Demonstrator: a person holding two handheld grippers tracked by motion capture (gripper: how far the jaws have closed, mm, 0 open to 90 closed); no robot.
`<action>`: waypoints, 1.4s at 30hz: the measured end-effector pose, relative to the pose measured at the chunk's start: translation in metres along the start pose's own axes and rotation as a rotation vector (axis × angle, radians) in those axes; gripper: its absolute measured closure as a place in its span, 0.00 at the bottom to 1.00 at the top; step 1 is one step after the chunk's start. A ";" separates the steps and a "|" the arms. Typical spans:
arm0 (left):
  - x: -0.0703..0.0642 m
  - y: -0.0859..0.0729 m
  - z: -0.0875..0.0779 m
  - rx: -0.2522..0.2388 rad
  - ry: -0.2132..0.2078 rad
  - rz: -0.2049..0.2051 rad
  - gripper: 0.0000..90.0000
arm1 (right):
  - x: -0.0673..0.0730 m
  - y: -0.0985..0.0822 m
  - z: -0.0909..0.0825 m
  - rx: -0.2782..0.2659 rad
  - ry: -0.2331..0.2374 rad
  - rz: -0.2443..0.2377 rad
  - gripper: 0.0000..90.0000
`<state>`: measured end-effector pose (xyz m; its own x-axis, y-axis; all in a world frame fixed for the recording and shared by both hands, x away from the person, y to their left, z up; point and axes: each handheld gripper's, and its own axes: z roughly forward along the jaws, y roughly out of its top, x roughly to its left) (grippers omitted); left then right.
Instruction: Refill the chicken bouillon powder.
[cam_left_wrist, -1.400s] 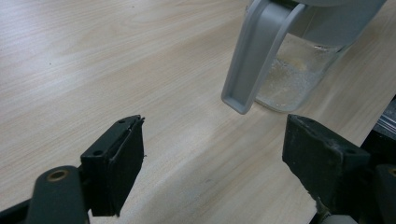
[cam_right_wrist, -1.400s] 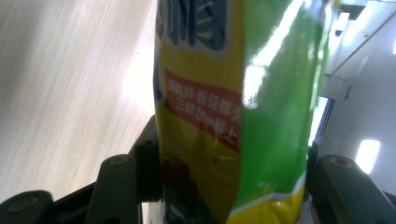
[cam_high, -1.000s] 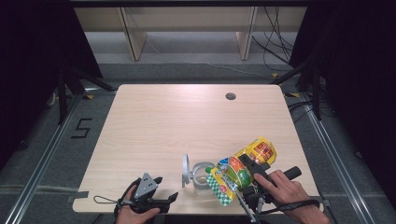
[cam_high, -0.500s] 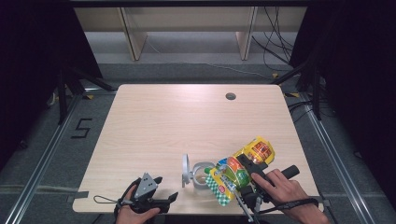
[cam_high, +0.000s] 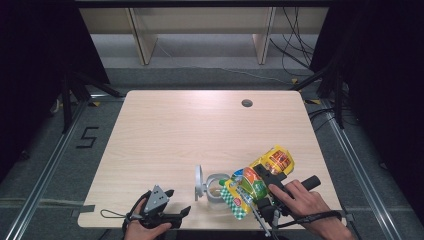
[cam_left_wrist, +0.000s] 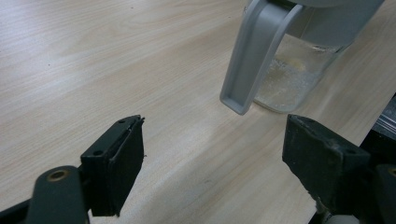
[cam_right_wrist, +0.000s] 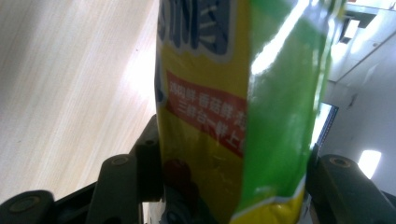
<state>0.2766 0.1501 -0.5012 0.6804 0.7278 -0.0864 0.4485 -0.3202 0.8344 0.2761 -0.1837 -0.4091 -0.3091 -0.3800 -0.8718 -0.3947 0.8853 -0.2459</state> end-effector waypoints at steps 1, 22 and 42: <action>0.000 0.000 0.000 0.000 0.000 0.000 0.22 | 0.001 0.000 0.000 -0.002 0.002 0.001 0.53; 0.000 0.000 0.000 -0.006 -0.004 -0.005 0.22 | 0.003 0.005 -0.002 0.035 -0.029 -0.001 0.53; -0.001 0.000 0.000 -0.016 -0.006 -0.016 0.22 | 0.001 0.006 -0.004 0.047 -0.050 -0.077 0.54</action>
<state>0.2761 0.1495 -0.5010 0.6770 0.7287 -0.1032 0.4503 -0.2991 0.8413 0.2697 -0.1794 -0.4094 -0.2349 -0.4348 -0.8694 -0.3745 0.8658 -0.3318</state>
